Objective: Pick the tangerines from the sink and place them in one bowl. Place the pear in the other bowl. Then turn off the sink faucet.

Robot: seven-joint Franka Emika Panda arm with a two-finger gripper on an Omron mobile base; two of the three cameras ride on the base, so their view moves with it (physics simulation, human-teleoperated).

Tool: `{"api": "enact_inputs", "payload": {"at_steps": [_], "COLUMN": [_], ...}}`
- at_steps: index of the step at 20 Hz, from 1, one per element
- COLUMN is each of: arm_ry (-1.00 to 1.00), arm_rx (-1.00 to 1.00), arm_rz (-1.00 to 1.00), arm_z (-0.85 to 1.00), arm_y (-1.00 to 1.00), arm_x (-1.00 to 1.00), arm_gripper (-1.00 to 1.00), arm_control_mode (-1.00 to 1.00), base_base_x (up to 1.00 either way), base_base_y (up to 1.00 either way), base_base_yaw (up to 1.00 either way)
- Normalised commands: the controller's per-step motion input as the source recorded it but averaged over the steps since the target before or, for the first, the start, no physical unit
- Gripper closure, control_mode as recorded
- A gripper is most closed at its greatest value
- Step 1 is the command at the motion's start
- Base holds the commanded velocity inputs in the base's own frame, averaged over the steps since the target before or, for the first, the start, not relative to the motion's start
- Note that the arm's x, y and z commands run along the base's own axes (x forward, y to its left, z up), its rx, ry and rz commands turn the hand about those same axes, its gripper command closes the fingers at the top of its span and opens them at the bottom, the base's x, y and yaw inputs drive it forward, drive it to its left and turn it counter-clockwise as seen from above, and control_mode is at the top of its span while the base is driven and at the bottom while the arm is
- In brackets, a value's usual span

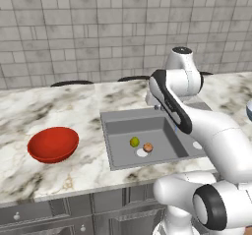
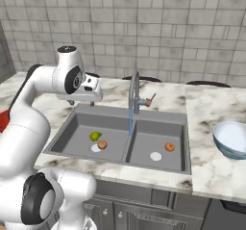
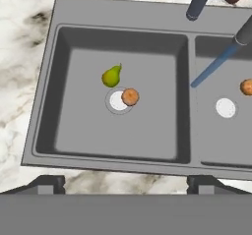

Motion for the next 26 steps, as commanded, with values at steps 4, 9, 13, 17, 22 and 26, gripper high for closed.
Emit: {"api": "enact_inputs", "payload": {"at_steps": [4,9,13,17,22,26], "arm_ry": [0.0,0.0,0.0,0.0,0.01,0.06], "arm_rx": [0.08,0.12,0.09,0.02,0.0,0.0], "arm_rz": [0.0,0.0,0.0,0.0,0.0,0.0], "arm_z": [-0.41,-0.44,-0.41,-0.41,-0.38,-0.38], "arm_y": [0.01,0.0,0.03,0.1,0.15,0.17], "arm_x": [0.12,0.1,0.19,0.28,0.34,0.39], "arm_gripper": [-1.0,-1.0,-1.0,-1.0,-1.0,-1.0], "arm_control_mode": [-1.0,-1.0,-1.0,-1.0,-1.0,-1.0], "base_base_x": [0.0,0.0,0.0,0.0,0.0,0.0], "base_base_y": [0.0,0.0,0.0,0.0,0.0,0.0], "base_base_yaw": [0.0,0.0,0.0,0.0,0.0,0.0]}}
